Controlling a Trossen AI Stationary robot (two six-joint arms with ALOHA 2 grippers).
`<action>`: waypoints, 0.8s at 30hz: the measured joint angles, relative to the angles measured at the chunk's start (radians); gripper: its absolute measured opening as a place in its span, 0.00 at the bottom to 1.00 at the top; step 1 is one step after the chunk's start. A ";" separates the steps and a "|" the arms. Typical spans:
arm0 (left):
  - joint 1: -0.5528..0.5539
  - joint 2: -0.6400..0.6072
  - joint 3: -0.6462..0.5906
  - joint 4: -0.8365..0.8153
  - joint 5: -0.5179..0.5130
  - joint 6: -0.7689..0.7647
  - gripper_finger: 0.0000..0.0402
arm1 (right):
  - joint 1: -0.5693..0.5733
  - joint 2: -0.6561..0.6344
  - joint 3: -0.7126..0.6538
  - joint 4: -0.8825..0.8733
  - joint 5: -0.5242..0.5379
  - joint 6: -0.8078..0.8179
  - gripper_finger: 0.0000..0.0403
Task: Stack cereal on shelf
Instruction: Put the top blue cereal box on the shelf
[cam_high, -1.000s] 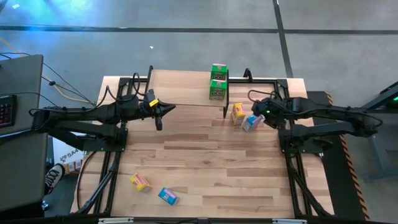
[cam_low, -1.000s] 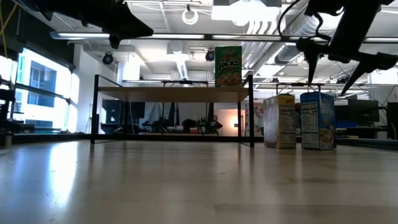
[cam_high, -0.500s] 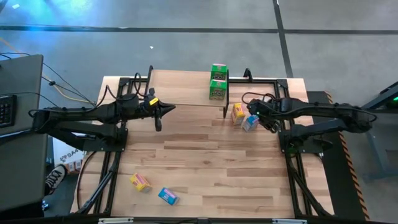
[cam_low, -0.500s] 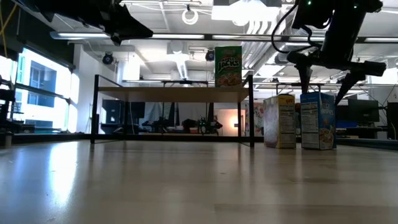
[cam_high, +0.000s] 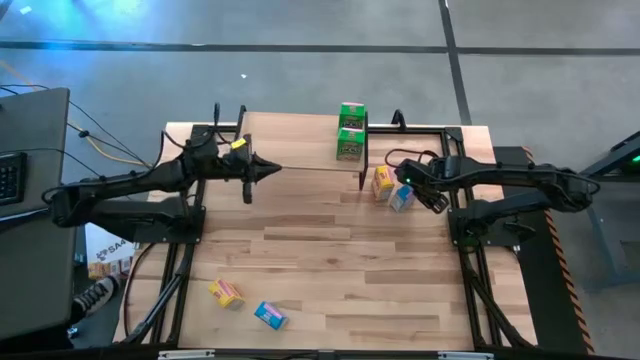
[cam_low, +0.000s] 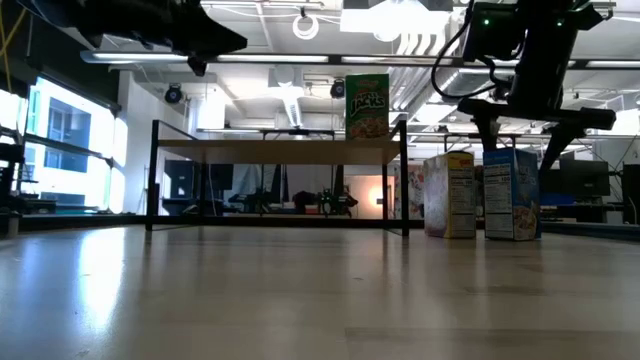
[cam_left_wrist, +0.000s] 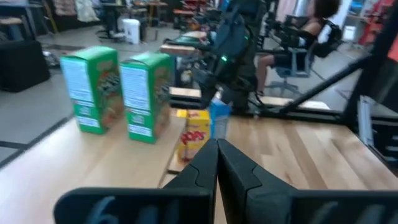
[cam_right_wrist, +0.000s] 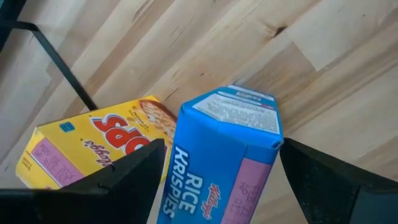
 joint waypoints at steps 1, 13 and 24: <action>0.011 0.000 0.000 0.009 0.002 -0.001 0.00 | -0.004 0.000 0.000 0.000 -0.001 -0.001 0.78; 0.129 0.000 0.000 0.107 0.120 -0.033 0.00 | -0.037 0.000 0.000 -0.024 -0.027 -0.037 0.76; 0.227 -0.001 0.000 0.195 0.129 -0.106 0.00 | -0.008 0.000 0.000 -0.005 -0.045 -0.041 0.49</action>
